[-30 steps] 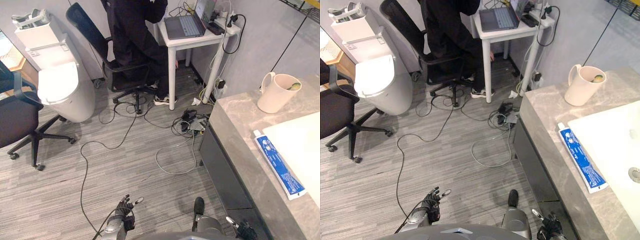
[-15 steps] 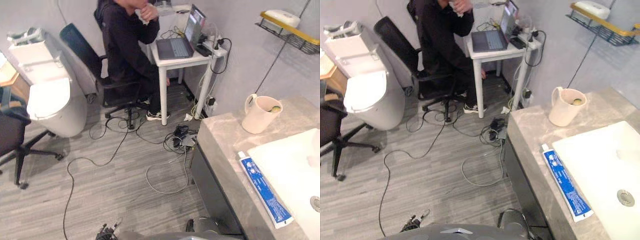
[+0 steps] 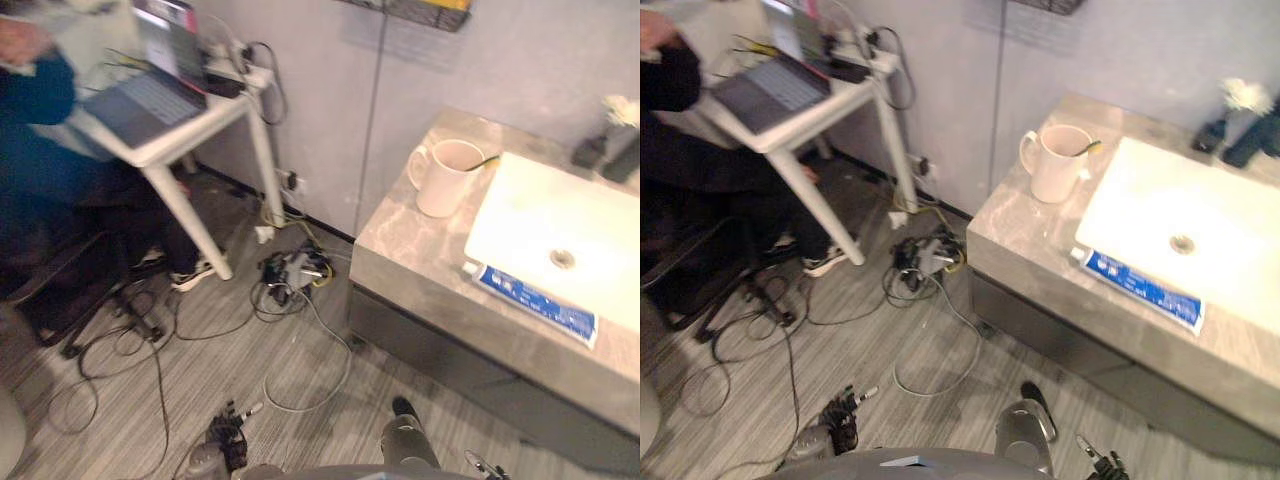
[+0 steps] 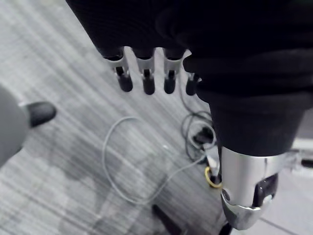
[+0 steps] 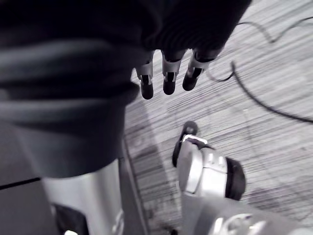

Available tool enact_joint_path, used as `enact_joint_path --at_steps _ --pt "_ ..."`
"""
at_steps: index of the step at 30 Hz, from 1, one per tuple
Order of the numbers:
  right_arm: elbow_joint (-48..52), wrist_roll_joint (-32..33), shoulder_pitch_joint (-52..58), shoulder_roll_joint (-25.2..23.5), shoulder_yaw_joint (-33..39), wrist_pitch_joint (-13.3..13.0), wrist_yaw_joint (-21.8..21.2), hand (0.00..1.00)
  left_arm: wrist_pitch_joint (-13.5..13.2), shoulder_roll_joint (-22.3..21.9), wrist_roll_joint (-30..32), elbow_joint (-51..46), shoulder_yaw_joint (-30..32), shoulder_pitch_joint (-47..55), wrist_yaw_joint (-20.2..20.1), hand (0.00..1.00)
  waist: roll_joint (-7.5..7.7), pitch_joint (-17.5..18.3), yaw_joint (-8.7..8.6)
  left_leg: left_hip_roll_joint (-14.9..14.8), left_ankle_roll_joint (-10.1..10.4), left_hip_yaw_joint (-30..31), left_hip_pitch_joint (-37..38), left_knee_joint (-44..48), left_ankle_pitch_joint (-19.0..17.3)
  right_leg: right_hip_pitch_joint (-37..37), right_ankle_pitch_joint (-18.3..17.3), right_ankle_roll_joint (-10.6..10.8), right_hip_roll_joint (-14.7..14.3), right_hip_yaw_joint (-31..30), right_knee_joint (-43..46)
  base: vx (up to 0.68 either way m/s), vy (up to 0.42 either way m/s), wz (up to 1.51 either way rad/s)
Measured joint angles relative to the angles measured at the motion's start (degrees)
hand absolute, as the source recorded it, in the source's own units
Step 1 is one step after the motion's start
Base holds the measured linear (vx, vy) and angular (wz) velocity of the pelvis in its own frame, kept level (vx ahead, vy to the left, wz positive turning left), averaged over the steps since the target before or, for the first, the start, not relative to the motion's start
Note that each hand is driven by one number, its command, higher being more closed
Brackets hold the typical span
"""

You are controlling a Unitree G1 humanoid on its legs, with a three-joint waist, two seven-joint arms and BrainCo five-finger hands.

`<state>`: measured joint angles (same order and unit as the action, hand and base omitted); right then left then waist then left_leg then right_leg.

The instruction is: Organize washtable

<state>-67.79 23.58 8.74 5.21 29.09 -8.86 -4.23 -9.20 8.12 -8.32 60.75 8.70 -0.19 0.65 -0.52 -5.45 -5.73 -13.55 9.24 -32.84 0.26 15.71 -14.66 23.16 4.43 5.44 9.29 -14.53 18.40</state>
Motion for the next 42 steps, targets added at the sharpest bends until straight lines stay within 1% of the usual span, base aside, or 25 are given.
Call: enact_joint_path --at_steps 1,2,3,5,6,7,8,9,10,11,13,14,20,22,24,25,26,27,29,31,32,35,37,41,42 --pt "0.05 0.00 -0.16 -0.01 0.03 0.33 0.19 0.00 -0.06 0.19 0.11 -0.31 0.00 -0.35 0.30 0.00 -0.52 -0.30 -0.06 0.21 -0.33 -1.83 1.15 -1.08 0.20 0.80 -0.64 -1.40 -0.03 6.42 2.09 0.27 0.142 -1.39" --pt "0.20 -0.04 -0.23 0.07 0.08 0.34 0.54 0.00 0.28 0.28 1.19 -0.05 -0.04 -1.16 0.94 0.00 -1.47 -0.86 -0.45 0.37 -0.53 -4.26 2.71 -1.92 0.32 1.14 -2.51 -4.36 0.01 16.95 6.10 0.25 0.146 -1.70" --pt "0.25 -0.03 -0.91 0.12 0.00 0.34 0.78 0.00 0.53 0.04 2.47 0.14 -0.09 -2.25 1.29 0.00 -2.22 -1.15 -0.56 1.48 -0.55 -8.66 4.92 -2.28 0.32 1.17 -7.27 -9.54 -0.03 31.69 13.11 0.19 0.146 -1.56" --pt "0.33 -0.04 -2.31 0.15 -0.34 0.30 0.70 0.00 0.83 -0.37 2.67 0.71 0.00 -2.26 1.12 0.00 -2.67 -1.22 -0.44 2.95 -0.89 -13.48 7.23 -2.11 0.06 0.95 -10.72 -11.92 -1.25 39.73 16.13 0.21 0.011 -2.15" --pt "0.41 -0.06 -3.16 0.41 -0.43 0.28 0.39 0.00 1.35 -1.30 3.15 1.73 0.34 -2.09 0.84 0.00 -2.99 -1.15 -0.14 4.07 -0.98 -17.30 8.98 -0.71 -0.02 -0.80 -11.30 -13.14 -1.14 42.78 13.32 0.24 -0.050 -2.40" --pt "0.44 -0.08 -3.39 0.40 -0.38 0.31 0.35 0.00 1.69 -1.26 3.25 2.29 0.53 -2.43 0.62 0.00 -3.06 -1.27 -0.09 3.65 -1.03 -18.42 8.59 3.02 0.02 -1.50 -11.43 -13.37 -1.19 42.98 11.68 0.04 -0.094 -2.00" --pt "0.11 -0.09 -4.07 0.31 -0.37 0.43 0.43 0.00 1.68 -2.49 3.29 2.34 0.43 -2.84 0.00 0.00 -1.70 -2.21 -0.15 3.03 -0.44 -19.82 6.92 7.14 -3.14 -3.87 -11.48 -13.44 -1.19 41.43 7.46 -0.24 -0.265 -1.49" --pt "-0.05 -0.09 -4.62 0.49 -0.26 0.47 0.49 0.00 1.14 -3.85 3.27 2.01 0.37 -3.03 -0.34 0.00 -1.98 -2.10 0.09 5.38 -0.04 -20.41 7.10 -3.74 -5.11 -5.94 -11.01 -12.70 -1.23 39.25 3.79 -0.33 -0.319 -1.29" --pt "-0.01 -0.10 -4.53 0.57 -0.29 0.44 0.44 0.00 1.02 -4.44 3.27 2.07 0.21 -2.95 -0.51 0.00 -2.07 -2.10 0.04 5.74 -1.10 -20.75 7.03 -10.58 -2.13 -6.69 -10.67 -12.15 -1.64 38.88 2.68 -0.29 -0.255 -1.36" --pt "0.35 -0.17 -4.98 0.32 -0.42 0.32 0.20 0.00 1.11 -5.23 3.26 2.32 0.23 -2.56 -0.65 0.00 -2.37 -2.06 1.11 5.42 -2.24 -22.22 8.30 -13.51 6.98 -8.67 -9.88 -10.06 -2.61 37.33 0.05 -0.10 -0.041 -1.02" --pt "0.26 -0.52 -4.41 0.16 0.07 0.20 -0.42 0.00 1.64 -6.38 3.29 2.55 -0.35 -1.74 -0.89 0.00 -3.05 -0.49 0.25 6.08 -1.67 -22.84 9.14 -14.79 7.37 -12.02 -7.44 -6.55 -4.26 36.71 -7.11 0.03 0.079 -0.44" --pt "0.23 -0.75 -4.05 0.10 0.36 0.26 -0.39 0.00 1.60 -6.48 3.31 1.86 -0.80 -1.95 -1.28 0.00 -3.65 0.04 0.35 6.25 -1.66 -23.04 9.15 -15.47 7.37 -13.35 -5.63 -5.81 -5.16 36.71 -10.88 0.05 0.073 0.01" --pt "0.27 -1.23 -2.75 0.11 2.53 0.20 0.16 0.00 1.55 -5.95 3.20 -0.15 -3.26 -2.76 -1.18 0.00 -2.61 -0.37 0.70 5.16 -1.50 -22.81 8.31 -10.43 7.52 -15.60 -4.75 -5.97 -4.35 37.47 -13.87 0.08 -0.010 0.11" --pt "0.11 -1.23 -2.72 -0.04 1.86 0.22 0.40 0.00 1.38 -5.89 3.20 -0.11 -3.73 -2.83 -1.17 0.00 -1.39 -1.14 0.99 2.63 -1.52 -23.47 8.03 -1.55 7.50 -17.63 -5.65 -5.77 -2.95 37.00 -13.32 0.08 -0.059 -0.08" --pt "0.14 -1.26 -2.64 0.23 -0.31 0.18 0.33 0.00 1.12 -5.94 3.17 -0.02 -3.54 -2.65 -1.16 0.00 -1.27 -1.30 1.87 -4.21 -2.03 -23.69 5.74 13.61 7.64 -19.69 -6.40 -6.04 -2.91 36.23 -13.19 0.13 -0.088 -0.21" --pt "0.14 -1.26 -2.73 0.33 -0.53 0.17 0.31 0.00 1.11 -5.98 3.17 0.06 -3.29 -2.17 -1.17 0.00 -1.29 -1.32 2.07 -5.73 -2.53 -23.62 5.27 16.90 7.99 -20.05 -6.70 -6.17 -3.02 35.94 -13.20 0.15 -0.032 -0.27" --pt "0.18 -1.61 -3.31 0.55 -1.56 0.16 0.37 0.00 1.11 -6.12 3.18 0.17 -2.79 -2.06 -1.23 0.00 -1.11 -1.68 3.00 -7.56 -3.27 -22.59 3.71 21.76 5.48 -20.55 -6.94 -6.31 -2.71 34.58 -13.19 0.11 0.012 -0.25" --pt "0.18 -1.95 -3.70 0.72 -1.78 0.15 0.35 0.00 1.11 -6.15 3.21 0.16 -2.79 -2.03 -1.28 0.00 -1.22 -1.77 3.17 -6.83 -3.15 -21.05 2.87 21.37 3.73 -20.87 -6.95 -6.31 -2.25 34.01 -13.19 0.10 0.064 -0.17" --pt "0.11 -2.36 -5.15 1.34 -1.77 0.09 0.35 0.00 1.12 -6.11 3.29 0.20 -2.82 -1.23 -1.25 0.00 0.53 -2.91 3.35 -0.07 -3.33 -10.48 -1.59 12.95 0.24 -22.90 -6.93 -6.25 0.78 33.82 -13.11 0.00 0.115 0.01" --pt "0.17 -2.38 -5.77 1.63 -2.24 -0.25 0.29 0.00 1.09 -6.12 3.35 0.00 -2.86 0.18 -1.21 0.00 -0.14 -2.67 3.95 3.52 -3.44 -4.70 -2.68 2.72 2.22 -23.47 -7.38 -4.85 1.04 32.66 -13.02 -0.16 0.104 -0.27" --pt "0.25 -2.50 -6.28 2.61 -3.39 -0.66 0.16 0.00 1.07 -6.25 3.36 0.23 -2.41 0.98 -1.19 0.00 -2.56 -2.42 5.52 4.17 -5.96 0.57 -3.40 -3.92 8.20 -23.23 -8.01 -0.91 -0.65 30.80 -12.97 -0.18 0.140 -0.51" --pt "-0.29 -4.07 -6.47 1.57 -5.26 -0.46 -0.22 0.00 1.23 -5.63 4.32 1.00 -1.75 1.90 -1.12 0.00 -0.87 -2.13 5.91 8.07 -7.28 1.63 -2.34 -6.53 8.49 -23.15 -7.99 0.12 1.13 27.73 -13.47 -0.06 0.168 0.00" --pt "-0.24 -4.61 -6.35 1.52 -5.27 -0.46 -0.21 0.00 1.32 -5.46 4.46 1.13 -1.69 2.46 -1.13 0.00 -0.63 -2.00 5.90 10.35 -8.52 1.57 -0.89 -9.90 9.35 -23.27 -7.97 0.14 2.24 27.19 -13.63 -0.02 0.143 0.09" --pt "0.18 -4.61 -6.61 1.42 -6.88 -0.46 -0.68 0.00 1.30 -5.21 5.16 1.13 -1.90 2.32 -1.15 0.00 -0.50 -1.97 6.00 11.56 -8.41 -0.35 0.92 -11.77 9.11 -21.82 -8.81 -0.51 3.05 24.93 -10.87 0.01 0.050 -0.22" --pt "0.28 -4.62 -6.80 1.45 -7.56 -0.47 -0.79 0.00 1.27 -5.12 5.32 1.10 -1.96 2.11 -1.13 0.00 -0.28 -2.02 6.05 11.49 -8.31 -1.14 1.28 -11.77 9.03 -20.43 -9.34 0.13 3.17 24.20 -8.14 0.01 -0.040 -0.44"
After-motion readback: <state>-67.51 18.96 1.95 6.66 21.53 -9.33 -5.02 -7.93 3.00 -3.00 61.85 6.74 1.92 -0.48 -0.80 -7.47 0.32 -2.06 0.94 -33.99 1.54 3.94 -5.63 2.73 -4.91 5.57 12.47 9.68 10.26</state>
